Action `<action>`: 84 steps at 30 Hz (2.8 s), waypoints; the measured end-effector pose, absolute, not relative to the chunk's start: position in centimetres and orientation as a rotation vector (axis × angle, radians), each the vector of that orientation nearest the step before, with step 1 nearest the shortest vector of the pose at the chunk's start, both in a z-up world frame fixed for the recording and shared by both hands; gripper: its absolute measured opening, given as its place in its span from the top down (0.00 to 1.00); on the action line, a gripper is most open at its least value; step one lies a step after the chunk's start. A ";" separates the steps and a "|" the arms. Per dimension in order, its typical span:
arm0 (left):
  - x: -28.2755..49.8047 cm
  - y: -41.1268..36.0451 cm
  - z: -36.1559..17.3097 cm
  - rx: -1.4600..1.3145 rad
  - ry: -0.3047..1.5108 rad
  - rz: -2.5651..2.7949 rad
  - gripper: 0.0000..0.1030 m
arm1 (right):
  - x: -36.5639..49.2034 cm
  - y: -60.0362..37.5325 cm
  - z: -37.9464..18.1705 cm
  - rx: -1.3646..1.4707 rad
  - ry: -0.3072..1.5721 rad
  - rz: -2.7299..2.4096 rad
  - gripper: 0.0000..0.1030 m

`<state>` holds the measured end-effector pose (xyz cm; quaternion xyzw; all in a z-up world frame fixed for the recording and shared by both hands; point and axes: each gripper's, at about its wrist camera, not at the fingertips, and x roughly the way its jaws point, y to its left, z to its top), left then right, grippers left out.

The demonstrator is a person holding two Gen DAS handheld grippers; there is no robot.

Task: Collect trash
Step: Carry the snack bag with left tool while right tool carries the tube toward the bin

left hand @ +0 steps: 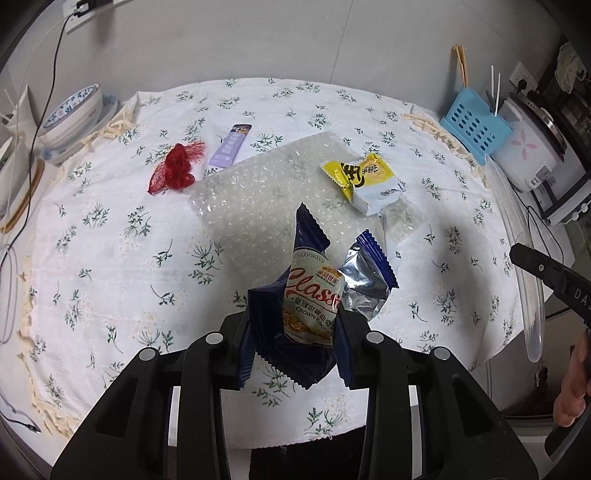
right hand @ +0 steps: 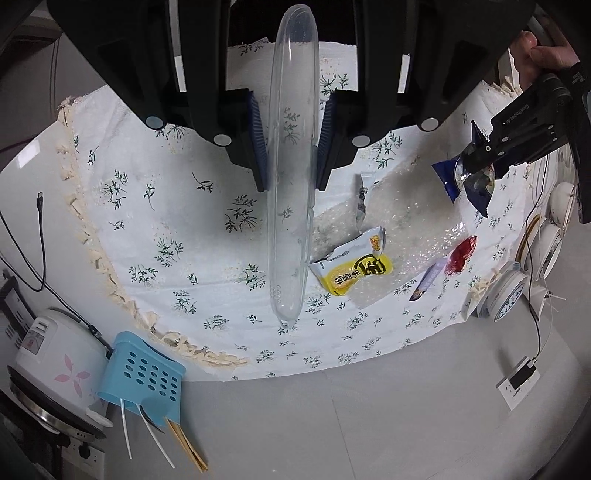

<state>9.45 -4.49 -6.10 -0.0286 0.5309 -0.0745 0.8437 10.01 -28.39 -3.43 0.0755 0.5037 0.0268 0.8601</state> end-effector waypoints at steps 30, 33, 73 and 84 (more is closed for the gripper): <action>1.4 -5.7 -3.0 -0.089 1.084 -0.181 0.67 | 1.3 -26.4 -1.9 0.073 1.036 0.169 0.76; 0.6 -6.1 -3.3 -0.088 1.088 -0.179 0.67 | 0.5 -26.3 -2.2 0.068 1.042 0.180 0.76; -7.4 -8.2 -13.7 -0.075 1.161 -0.117 0.67 | -8.1 -28.0 -11.3 0.046 1.163 0.294 0.76; -7.4 -9.9 -17.9 -0.024 1.208 -0.116 0.67 | -8.4 -28.6 -15.3 0.029 1.201 0.276 0.76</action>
